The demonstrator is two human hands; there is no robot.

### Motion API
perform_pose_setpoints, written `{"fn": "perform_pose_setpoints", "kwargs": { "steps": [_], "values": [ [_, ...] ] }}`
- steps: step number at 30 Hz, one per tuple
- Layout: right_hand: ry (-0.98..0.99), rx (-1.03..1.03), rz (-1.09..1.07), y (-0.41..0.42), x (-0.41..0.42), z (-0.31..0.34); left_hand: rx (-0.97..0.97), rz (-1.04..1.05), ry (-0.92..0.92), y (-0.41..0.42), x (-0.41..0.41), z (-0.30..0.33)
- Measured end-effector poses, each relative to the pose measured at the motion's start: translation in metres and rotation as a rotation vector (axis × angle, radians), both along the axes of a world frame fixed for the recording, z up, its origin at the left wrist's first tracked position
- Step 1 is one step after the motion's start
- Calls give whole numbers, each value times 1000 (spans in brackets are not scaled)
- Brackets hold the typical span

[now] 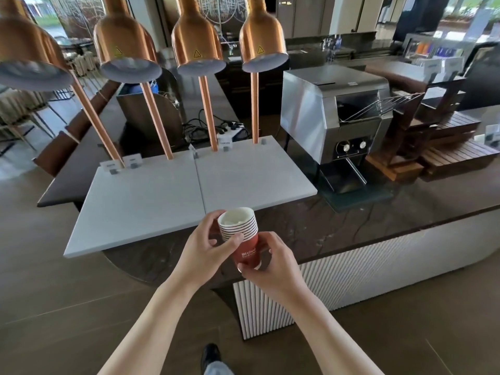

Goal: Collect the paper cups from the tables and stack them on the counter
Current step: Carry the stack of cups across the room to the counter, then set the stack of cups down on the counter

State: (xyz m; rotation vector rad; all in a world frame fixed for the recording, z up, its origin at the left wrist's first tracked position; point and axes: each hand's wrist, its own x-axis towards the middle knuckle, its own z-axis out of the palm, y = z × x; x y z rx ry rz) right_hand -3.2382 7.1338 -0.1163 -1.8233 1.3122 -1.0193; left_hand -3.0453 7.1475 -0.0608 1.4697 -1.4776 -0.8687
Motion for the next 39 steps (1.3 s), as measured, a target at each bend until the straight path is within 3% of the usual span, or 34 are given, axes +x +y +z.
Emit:
{"fn": "perform_pose_setpoints", "kwargs": {
  "steps": [10, 19, 29, 39],
  "values": [
    [68, 56, -19, -99, 56, -6, 9, -87, 108, -106, 63, -23],
    [122, 113, -32, -175, 132, -12, 0, -84, 19, -182, 143, -41],
    [154, 186, -43, -200, 169, -59, 17, -152, -13, -199, 177, -99],
    [212, 294, -24, -220, 178, -106, 88, -86, -64, -209, 181, -153]
  ]
}}
